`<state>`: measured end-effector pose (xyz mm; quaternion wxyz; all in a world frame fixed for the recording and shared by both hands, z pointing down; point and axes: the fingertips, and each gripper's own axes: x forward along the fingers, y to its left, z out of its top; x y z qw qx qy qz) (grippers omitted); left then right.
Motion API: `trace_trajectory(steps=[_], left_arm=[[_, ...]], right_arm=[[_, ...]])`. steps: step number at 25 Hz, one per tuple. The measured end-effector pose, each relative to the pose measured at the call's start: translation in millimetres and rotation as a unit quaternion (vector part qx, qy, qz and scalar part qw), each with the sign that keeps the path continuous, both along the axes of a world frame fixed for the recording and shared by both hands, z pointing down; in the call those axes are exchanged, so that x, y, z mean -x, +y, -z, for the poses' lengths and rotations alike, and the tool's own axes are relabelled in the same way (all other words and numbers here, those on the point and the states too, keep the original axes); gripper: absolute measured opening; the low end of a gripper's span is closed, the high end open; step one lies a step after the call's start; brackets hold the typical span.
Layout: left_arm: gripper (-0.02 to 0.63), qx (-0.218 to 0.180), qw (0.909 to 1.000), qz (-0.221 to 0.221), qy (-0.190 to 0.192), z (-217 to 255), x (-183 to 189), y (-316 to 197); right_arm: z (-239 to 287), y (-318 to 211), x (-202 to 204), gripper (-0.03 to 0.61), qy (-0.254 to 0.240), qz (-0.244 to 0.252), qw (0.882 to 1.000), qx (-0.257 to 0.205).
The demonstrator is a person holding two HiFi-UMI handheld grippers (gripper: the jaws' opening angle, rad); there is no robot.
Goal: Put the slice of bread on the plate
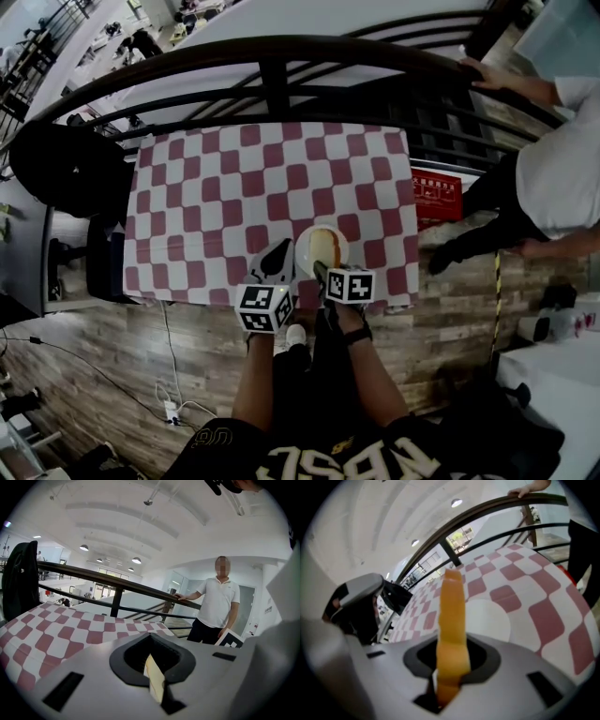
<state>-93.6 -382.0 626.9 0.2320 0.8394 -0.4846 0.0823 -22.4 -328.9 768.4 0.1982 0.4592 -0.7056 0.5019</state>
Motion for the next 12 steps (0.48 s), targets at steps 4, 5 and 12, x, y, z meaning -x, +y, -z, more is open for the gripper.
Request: trace_trajectory(steps=[4,5,12], left_arm=[[0.018,0.007,0.9999,0.012,-0.003,-4.9,7.8,0.1],[0.018,0.008,0.9999,0.015,-0.003,-5.9,9.0,0.1],[0.018,0.014,0.9993,0.033,-0.015,-10.8,16.3,3.2]], right_arm=[[-8.5,-2.2,9.7,0.095,-0.018,0.002,1.0,0.01],[-11.4,-3.9,11.0,0.095,-0.018,0.003,1.0,0.014],[-24.9,-17.0,14.5,0.095,-0.019,0.003,0.999,0.035]])
